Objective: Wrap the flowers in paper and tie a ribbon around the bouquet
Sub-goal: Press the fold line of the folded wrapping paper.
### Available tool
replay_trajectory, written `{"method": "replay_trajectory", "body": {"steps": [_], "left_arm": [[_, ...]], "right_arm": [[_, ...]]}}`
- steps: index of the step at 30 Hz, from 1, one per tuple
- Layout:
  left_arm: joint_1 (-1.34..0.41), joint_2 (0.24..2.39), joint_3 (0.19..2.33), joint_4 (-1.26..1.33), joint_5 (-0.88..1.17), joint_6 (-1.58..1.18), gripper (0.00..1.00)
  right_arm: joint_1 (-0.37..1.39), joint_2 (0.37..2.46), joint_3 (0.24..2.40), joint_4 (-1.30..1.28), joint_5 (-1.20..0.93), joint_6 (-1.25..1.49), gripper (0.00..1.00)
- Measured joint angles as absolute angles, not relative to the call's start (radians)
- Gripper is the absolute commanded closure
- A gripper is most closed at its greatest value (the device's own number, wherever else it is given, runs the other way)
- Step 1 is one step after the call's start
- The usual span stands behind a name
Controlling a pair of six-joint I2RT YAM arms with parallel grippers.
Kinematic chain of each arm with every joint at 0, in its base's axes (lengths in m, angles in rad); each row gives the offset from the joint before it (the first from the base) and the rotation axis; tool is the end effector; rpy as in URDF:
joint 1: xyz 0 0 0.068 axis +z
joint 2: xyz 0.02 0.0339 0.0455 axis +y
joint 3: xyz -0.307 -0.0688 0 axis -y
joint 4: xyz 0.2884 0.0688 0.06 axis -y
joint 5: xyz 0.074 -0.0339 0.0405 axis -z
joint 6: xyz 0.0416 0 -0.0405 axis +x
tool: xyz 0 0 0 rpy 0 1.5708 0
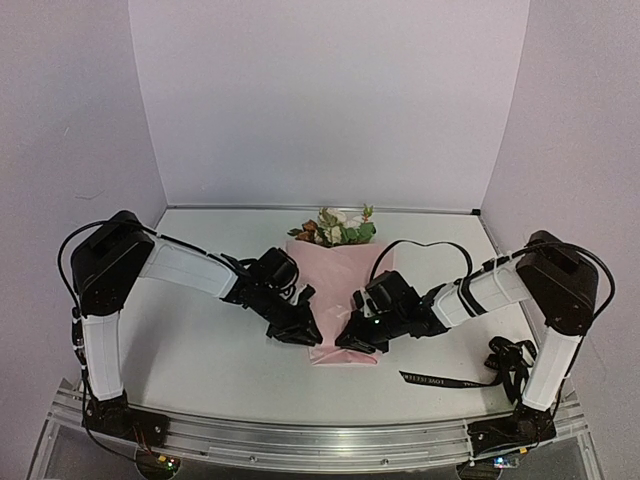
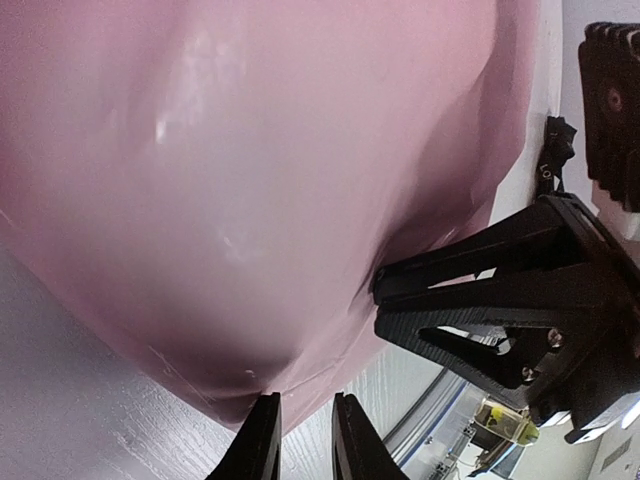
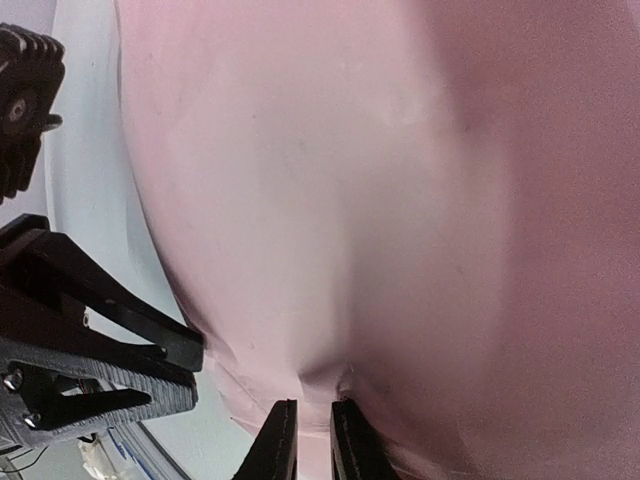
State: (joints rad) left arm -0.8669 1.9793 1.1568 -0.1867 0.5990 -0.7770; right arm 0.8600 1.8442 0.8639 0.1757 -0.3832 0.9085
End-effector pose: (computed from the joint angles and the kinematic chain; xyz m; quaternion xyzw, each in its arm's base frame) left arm 0.2668 -0.3505 0.1330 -0.1229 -0.9135 0.3869 0.0274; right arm 0.2436 0.3067 0.1218 -0.0491 0.9120 0.3958 0.0960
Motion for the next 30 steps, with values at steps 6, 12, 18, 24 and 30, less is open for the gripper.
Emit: {"method": "replay_trajectory", "body": {"steps": [6, 12, 18, 24, 30], "left_arm": [[-0.841, 1.993, 1.156, -0.127, 0.613, -0.804, 0.81], [-0.800, 2.013, 1.156, -0.110, 0.617, -0.813, 0.81], [-0.754, 2.052, 1.171, -0.103, 0.643, -0.813, 0.81], [-0.716, 2.091, 1.224, -0.103, 0.657, -0.814, 0.81], [-0.644, 2.132, 1.281, -0.102, 0.663, -0.816, 0.81]], "right_arm": [[0.860, 1.844, 0.864, 0.176, -0.383, 0.910, 0.88], [0.860, 1.844, 0.863, 0.177, -0.383, 0.910, 0.88], [0.860, 1.844, 0.861, 0.180, -0.383, 0.910, 0.88], [0.860, 1.844, 0.857, 0.186, -0.383, 0.910, 0.88], [0.860, 1.844, 0.856, 0.187, -0.383, 0.910, 0.88]]}}
